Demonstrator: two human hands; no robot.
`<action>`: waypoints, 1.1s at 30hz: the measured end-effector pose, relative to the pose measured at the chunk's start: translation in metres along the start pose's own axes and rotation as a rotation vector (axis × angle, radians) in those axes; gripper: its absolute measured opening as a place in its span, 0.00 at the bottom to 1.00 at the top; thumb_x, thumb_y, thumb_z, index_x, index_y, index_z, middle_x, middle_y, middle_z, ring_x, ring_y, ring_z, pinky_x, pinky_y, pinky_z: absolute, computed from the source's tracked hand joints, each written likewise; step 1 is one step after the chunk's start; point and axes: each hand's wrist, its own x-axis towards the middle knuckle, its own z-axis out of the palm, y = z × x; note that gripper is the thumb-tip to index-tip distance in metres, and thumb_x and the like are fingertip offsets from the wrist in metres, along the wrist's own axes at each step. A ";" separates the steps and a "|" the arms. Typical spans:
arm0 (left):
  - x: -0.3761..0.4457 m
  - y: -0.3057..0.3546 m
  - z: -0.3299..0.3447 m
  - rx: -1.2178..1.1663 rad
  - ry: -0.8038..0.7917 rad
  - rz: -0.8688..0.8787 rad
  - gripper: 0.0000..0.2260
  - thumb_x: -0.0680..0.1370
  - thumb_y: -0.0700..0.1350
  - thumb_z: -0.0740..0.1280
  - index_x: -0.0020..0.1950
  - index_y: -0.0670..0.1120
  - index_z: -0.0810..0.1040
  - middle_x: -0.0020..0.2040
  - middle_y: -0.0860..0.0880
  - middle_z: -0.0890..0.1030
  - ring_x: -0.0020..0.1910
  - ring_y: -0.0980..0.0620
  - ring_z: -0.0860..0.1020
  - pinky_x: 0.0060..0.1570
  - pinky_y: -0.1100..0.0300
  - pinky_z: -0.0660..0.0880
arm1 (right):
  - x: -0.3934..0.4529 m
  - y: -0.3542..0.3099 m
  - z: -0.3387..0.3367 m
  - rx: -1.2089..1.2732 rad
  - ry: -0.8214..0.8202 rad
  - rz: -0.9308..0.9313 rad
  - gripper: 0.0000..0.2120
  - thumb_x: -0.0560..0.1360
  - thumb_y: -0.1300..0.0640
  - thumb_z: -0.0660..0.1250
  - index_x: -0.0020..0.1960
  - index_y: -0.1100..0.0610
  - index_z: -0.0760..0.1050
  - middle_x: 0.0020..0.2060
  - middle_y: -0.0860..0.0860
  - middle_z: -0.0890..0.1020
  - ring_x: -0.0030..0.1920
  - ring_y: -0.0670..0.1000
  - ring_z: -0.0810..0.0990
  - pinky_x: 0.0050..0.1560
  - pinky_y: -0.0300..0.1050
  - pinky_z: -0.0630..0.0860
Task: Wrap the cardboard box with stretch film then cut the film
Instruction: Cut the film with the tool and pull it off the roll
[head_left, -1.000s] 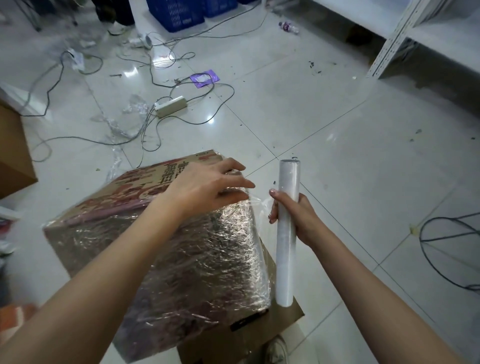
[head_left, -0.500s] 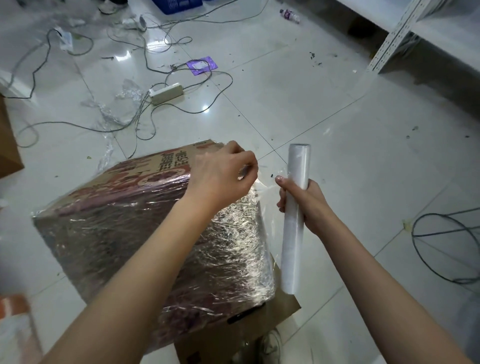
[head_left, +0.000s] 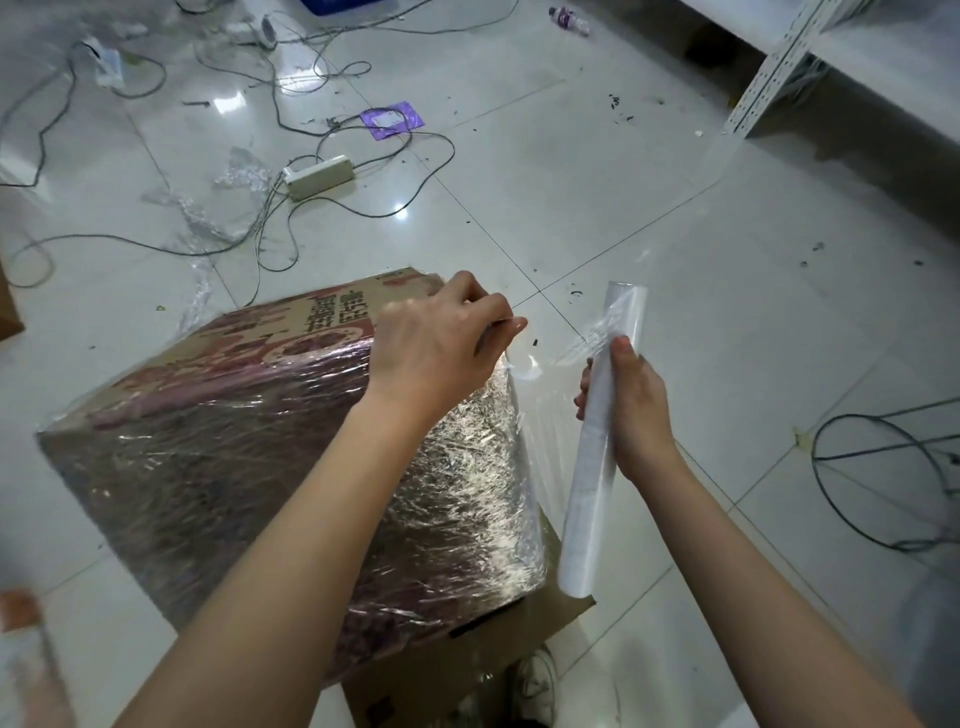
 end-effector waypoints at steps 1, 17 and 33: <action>-0.001 0.001 0.001 0.002 0.001 0.001 0.13 0.76 0.57 0.65 0.40 0.51 0.82 0.38 0.52 0.79 0.23 0.47 0.75 0.29 0.64 0.61 | -0.002 0.001 -0.001 0.001 0.021 -0.001 0.23 0.74 0.39 0.58 0.44 0.61 0.71 0.30 0.52 0.76 0.27 0.48 0.76 0.30 0.40 0.74; -0.003 0.003 0.001 0.044 0.075 0.028 0.14 0.76 0.56 0.62 0.38 0.51 0.82 0.36 0.53 0.79 0.23 0.48 0.74 0.30 0.65 0.58 | -0.018 0.013 -0.005 0.085 0.207 0.121 0.21 0.78 0.41 0.57 0.46 0.60 0.71 0.31 0.54 0.75 0.25 0.46 0.75 0.26 0.37 0.73; 0.000 0.001 0.003 0.061 0.083 0.034 0.14 0.76 0.57 0.62 0.38 0.51 0.82 0.35 0.53 0.79 0.24 0.47 0.75 0.29 0.65 0.58 | -0.018 0.024 -0.013 0.086 0.312 0.154 0.26 0.77 0.37 0.56 0.57 0.58 0.75 0.45 0.57 0.81 0.41 0.55 0.81 0.35 0.41 0.76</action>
